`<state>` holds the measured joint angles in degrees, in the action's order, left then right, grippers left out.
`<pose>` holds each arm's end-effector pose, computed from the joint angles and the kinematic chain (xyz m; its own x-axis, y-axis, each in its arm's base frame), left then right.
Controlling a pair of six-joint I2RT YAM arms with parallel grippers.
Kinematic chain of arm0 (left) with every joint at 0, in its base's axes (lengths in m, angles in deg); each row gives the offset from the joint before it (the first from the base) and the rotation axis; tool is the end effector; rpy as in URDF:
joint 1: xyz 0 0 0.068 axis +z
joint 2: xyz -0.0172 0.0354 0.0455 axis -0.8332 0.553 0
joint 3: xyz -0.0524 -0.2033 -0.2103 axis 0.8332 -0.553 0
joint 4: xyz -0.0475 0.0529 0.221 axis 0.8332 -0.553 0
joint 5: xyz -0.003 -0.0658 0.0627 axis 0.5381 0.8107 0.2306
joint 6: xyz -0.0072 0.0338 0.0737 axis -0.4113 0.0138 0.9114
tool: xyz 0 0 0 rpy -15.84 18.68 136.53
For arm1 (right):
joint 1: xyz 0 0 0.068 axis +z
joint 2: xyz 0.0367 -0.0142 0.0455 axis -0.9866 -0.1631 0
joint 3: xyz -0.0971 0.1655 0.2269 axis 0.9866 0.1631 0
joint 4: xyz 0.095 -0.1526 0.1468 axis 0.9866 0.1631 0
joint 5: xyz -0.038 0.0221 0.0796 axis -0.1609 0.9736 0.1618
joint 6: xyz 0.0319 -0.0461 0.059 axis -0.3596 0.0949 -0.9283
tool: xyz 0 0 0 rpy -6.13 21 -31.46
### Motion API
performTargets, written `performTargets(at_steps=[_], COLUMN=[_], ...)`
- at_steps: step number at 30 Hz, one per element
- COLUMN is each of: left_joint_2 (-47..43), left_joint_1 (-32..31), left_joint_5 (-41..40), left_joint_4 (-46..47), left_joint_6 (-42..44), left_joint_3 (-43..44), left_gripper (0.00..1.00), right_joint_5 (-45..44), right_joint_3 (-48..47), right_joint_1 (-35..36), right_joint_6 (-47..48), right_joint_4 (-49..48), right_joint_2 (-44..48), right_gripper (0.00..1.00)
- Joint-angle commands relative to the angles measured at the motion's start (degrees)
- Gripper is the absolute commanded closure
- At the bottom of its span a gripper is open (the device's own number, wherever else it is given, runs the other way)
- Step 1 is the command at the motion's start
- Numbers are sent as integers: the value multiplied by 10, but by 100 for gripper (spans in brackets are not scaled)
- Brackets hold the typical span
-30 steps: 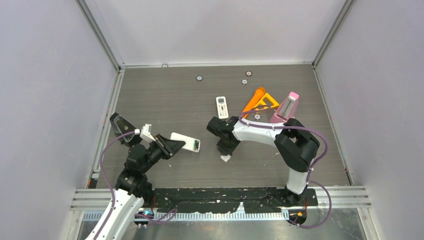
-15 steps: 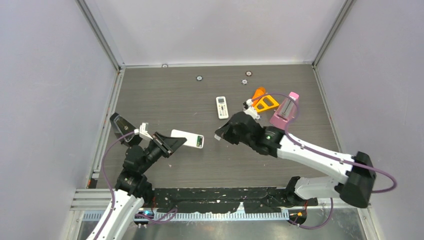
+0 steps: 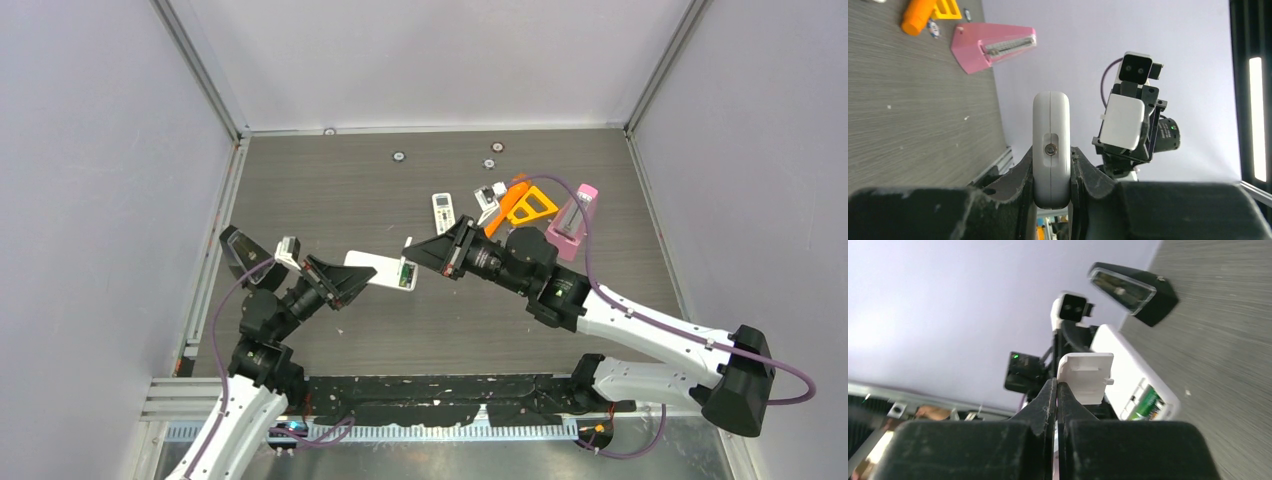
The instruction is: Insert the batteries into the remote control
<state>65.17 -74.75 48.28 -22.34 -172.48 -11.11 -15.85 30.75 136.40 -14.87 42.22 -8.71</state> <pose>0.0853 -0.0629 0.2515 -0.7147 -0.6943 -0.0846 0.1114 0.0065 -0.9938 0.1327 0.2039 0.3703 -0.7778 0.4442 -0.4446 -0.3764 0.2372 0.8956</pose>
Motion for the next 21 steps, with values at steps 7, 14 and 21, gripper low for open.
performTargets(at_steps=[7,14,21], left_joint_2=[14,17,14], left_joint_1=[-1,-1,-1], left_joint_5=[40,34,29], left_joint_4=[121,129,137], left_joint_6=[-90,-98,-112], left_joint_3=[38,44,39], left_gripper=[100,100,100], right_joint_5=[137,140,114], right_joint_3=[-1,18,45], right_joint_1=[3,4,4], right_joint_6=[-35,-85,-96], right_joint_4=[-197,-213,-197], right_joint_2=[-17,-23,-11], right_gripper=[95,95,95])
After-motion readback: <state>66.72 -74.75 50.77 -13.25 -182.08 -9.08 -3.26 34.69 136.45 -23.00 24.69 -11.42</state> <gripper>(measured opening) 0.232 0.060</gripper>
